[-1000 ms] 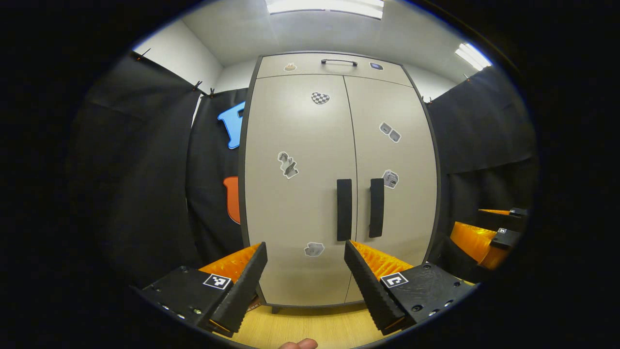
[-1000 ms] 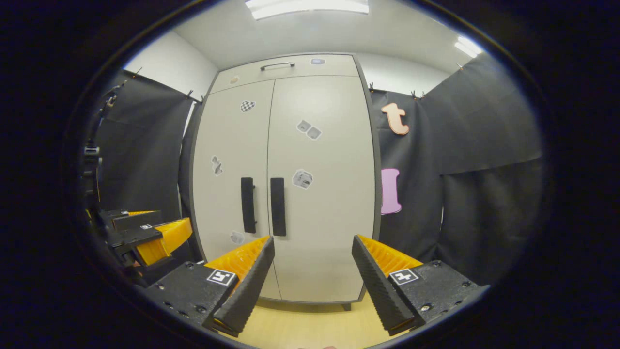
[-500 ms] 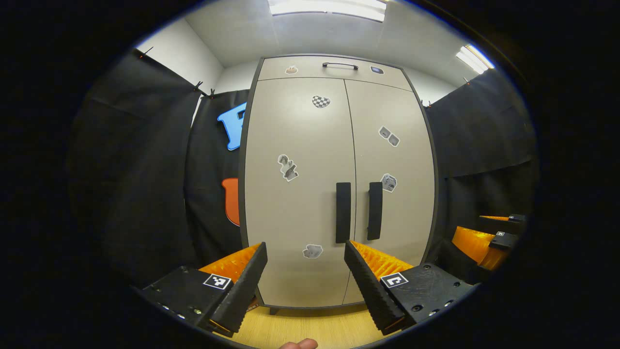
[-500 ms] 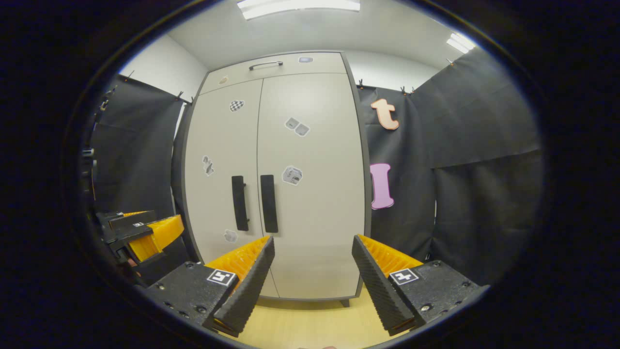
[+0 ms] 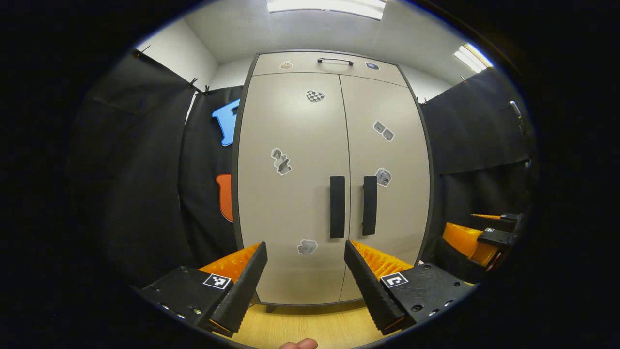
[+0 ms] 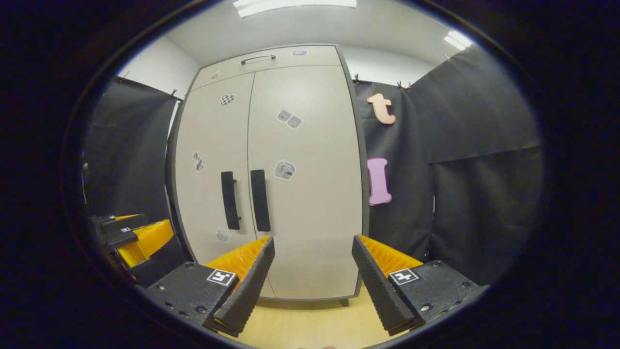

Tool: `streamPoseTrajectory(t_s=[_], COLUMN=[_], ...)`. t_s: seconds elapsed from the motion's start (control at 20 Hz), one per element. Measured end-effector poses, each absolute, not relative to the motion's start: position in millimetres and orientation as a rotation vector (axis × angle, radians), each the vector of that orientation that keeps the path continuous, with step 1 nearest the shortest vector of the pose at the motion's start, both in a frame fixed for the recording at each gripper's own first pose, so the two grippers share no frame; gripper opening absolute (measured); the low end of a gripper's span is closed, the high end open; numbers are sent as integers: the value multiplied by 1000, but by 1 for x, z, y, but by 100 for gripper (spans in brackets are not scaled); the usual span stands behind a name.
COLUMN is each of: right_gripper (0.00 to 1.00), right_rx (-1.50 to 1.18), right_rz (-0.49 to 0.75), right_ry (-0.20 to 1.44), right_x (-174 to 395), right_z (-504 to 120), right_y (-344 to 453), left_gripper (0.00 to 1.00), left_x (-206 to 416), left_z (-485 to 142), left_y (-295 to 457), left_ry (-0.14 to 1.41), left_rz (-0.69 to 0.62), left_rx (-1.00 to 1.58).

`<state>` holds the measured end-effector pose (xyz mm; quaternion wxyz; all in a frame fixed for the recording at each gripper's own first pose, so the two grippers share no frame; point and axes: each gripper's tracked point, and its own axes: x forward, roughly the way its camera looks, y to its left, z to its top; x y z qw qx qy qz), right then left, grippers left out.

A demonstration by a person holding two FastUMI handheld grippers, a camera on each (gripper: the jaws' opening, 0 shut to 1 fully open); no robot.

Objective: Open the right door of the double-door shoe cabinet with the right hand, and open the left door with the left hand.

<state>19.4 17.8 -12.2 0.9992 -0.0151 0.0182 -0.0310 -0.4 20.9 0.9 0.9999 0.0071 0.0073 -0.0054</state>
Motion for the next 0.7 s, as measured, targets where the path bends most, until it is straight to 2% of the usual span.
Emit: streamPoseTrajectory(t_s=[0.4,0.5,0.7], right_gripper=[97,100,97], right_rx=[-43,-58,-87], right_rz=[19,32,23], right_ry=[28,21,22], right_x=[127,146,174], right_z=[11,14,13], right_y=[66,79,98], left_gripper=[96,96,96], left_x=[-27,-32,-40], left_z=[-15,-18,-25], left_y=[37,41,42], left_ry=[49,57,71], left_rz=[-15,-11,-20], left_rx=[-5,7,10])
